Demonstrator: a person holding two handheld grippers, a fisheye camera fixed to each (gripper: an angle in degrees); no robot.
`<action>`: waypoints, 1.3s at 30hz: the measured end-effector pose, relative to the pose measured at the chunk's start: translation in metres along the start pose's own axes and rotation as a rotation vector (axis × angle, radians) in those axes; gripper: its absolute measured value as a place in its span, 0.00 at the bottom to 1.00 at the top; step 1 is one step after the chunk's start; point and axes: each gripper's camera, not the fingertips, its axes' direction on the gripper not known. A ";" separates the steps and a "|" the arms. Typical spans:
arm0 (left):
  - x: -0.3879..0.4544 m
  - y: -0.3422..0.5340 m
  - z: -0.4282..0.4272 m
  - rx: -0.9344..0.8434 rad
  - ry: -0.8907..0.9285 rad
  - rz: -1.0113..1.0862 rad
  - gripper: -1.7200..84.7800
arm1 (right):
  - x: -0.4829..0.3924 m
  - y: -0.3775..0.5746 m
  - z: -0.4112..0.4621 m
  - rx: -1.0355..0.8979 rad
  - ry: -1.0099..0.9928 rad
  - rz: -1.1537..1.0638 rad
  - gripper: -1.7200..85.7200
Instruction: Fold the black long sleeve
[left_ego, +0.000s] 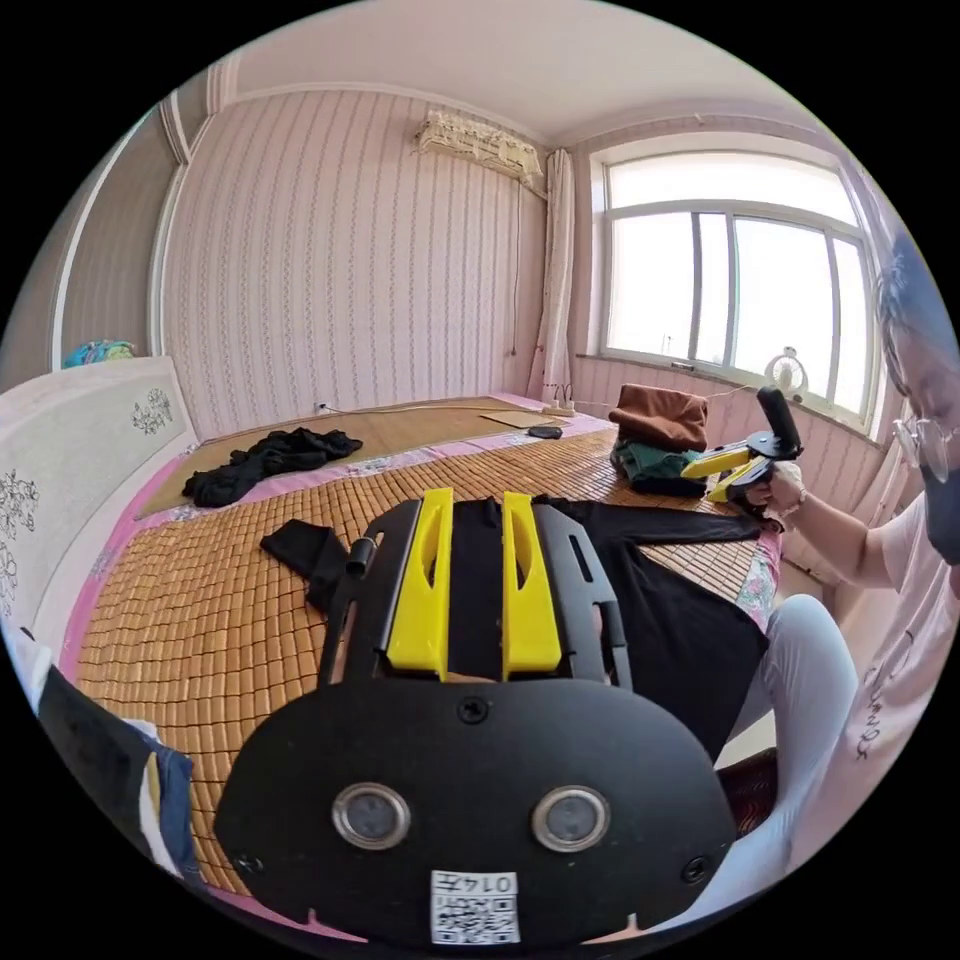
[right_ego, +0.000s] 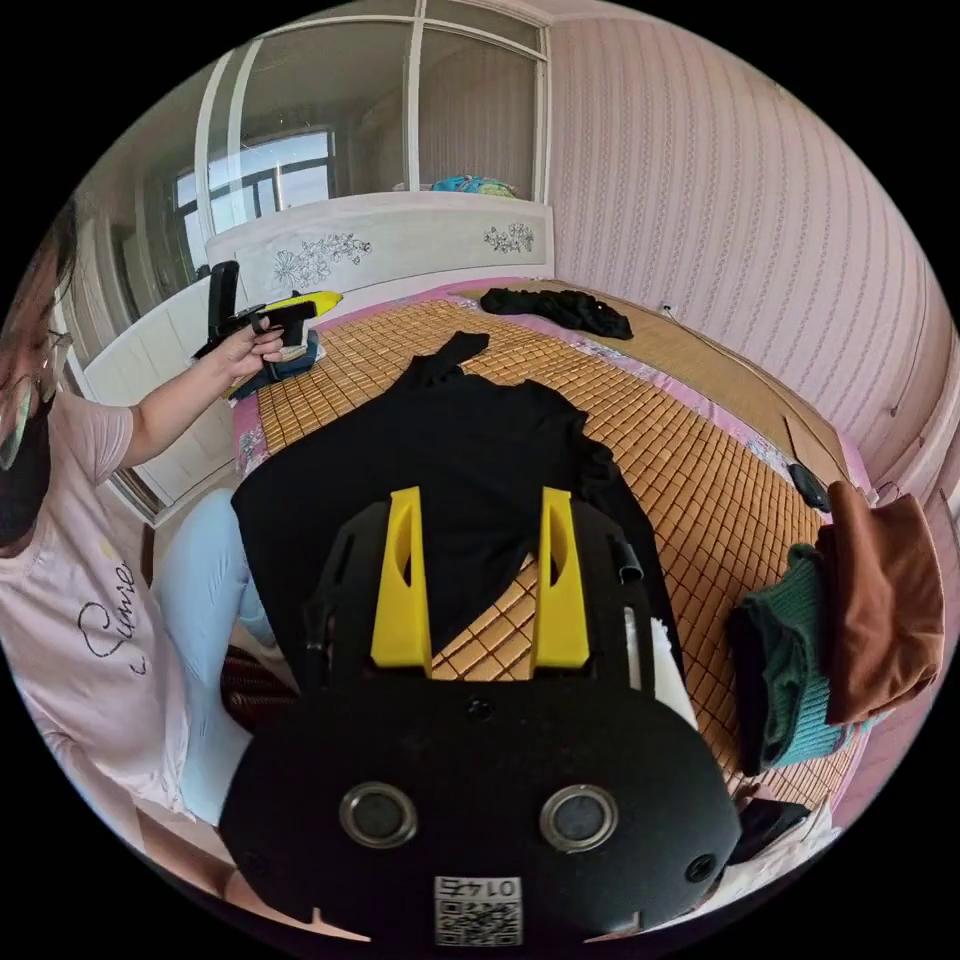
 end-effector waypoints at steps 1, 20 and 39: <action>0.002 0.004 -0.013 -0.026 -0.041 0.015 0.13 | -0.006 0.007 -0.010 -0.013 -0.021 0.013 0.20; 0.055 0.191 -0.130 -0.353 -0.004 -0.385 0.18 | -0.079 0.132 0.080 -0.225 -0.171 0.319 0.19; 0.066 0.181 -0.136 -0.311 -0.025 -0.389 0.18 | -0.067 0.104 0.133 -0.185 -0.059 0.393 0.13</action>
